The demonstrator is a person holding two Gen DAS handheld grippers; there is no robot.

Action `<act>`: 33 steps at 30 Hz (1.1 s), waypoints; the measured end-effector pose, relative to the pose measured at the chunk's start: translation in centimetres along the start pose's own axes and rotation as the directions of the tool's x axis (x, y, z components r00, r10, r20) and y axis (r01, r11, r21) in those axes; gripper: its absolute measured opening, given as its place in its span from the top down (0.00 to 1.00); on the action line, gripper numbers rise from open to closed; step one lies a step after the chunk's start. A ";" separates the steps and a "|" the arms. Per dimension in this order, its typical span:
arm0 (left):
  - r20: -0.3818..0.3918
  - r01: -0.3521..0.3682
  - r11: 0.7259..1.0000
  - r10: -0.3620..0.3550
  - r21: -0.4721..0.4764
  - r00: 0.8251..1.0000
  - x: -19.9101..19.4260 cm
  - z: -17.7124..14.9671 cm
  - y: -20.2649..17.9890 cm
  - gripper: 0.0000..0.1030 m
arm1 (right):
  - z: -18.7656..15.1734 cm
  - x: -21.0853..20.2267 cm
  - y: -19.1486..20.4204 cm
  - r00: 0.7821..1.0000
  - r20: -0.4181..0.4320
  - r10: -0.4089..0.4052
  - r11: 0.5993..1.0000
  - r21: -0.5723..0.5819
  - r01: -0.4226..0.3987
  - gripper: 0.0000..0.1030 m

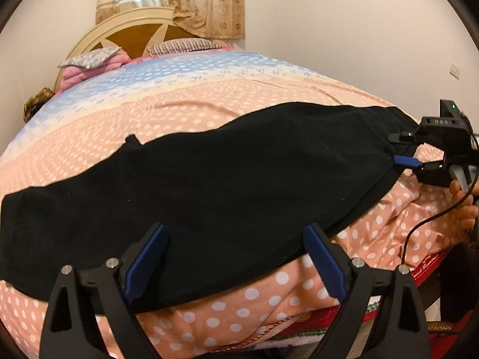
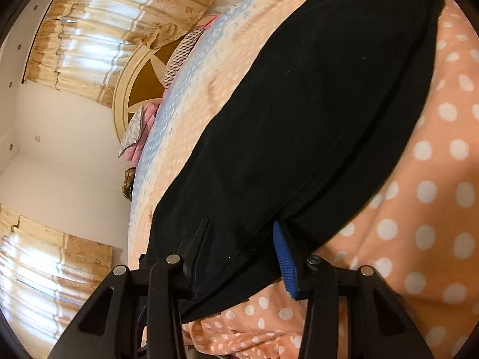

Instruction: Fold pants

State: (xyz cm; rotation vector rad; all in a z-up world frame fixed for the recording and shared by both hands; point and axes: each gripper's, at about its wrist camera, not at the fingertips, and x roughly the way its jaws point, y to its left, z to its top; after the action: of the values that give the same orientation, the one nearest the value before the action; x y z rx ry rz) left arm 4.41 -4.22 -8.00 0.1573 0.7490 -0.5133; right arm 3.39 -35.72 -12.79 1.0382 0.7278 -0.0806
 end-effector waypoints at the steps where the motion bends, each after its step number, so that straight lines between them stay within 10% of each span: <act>1: 0.000 -0.003 1.000 0.003 0.001 1.000 0.0 0.0 0.0 0.08 | 0.0 0.1 -0.1 1.000 0.004 0.004 1.000 0.001 -0.004 0.61; 4: 0.008 -0.009 1.000 0.009 0.006 1.000 -0.2 0.1 0.0 0.08 | -0.1 0.2 0.1 1.000 0.000 0.007 1.000 -0.017 -0.007 0.96; 10: 0.029 0.001 1.000 -0.001 -0.014 1.000 -0.7 0.5 0.6 0.08 | -0.5 -2.5 0.7 0.999 0.047 -0.003 0.997 -0.071 0.006 0.97; 16: 0.054 -0.023 1.000 0.024 -0.011 0.998 -1.0 1.2 1.3 0.08 | -1.1 -2.4 -0.4 0.980 0.025 -0.196 0.973 -0.122 0.197 1.00; 22: 0.059 -0.058 0.998 0.059 -0.020 0.996 -0.8 1.4 1.9 0.08 | -1.1 -4.4 1.3 0.998 0.057 0.025 0.990 -0.137 -0.017 0.98; 25: 0.058 -0.059 0.998 0.060 -0.026 0.997 -0.7 1.3 2.1 0.08 | -1.7 -3.4 2.0 0.999 0.018 0.038 0.987 -0.155 -0.035 0.89; 27: 0.056 -0.056 0.998 0.057 -0.027 0.997 -0.7 1.3 2.1 0.08 | -2.2 -2.2 1.7 0.999 0.010 0.032 0.989 -0.143 -0.030 0.41; 28: 0.058 -0.058 0.998 0.059 -0.024 0.997 -0.7 1.3 2.0 0.08 | -2.4 -1.7 1.6 0.999 0.020 0.027 0.991 -0.128 -0.024 0.32; 32: 0.055 -0.064 0.998 0.066 -0.028 0.996 -0.5 1.1 2.0 0.08 | -3.0 -0.3 1.8 0.999 0.033 0.035 0.991 -0.133 -0.031 0.31; 33: 0.050 -0.059 0.998 0.060 -0.030 0.997 -0.4 1.1 1.9 0.08 | -3.3 0.0 2.2 0.999 0.044 0.024 0.988 -0.151 -0.017 0.46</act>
State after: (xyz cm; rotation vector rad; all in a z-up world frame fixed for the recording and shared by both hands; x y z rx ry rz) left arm 5.78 -2.74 -7.06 0.1387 0.6996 -0.4480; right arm 2.55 -31.96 -12.10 0.8968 0.6709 -0.0310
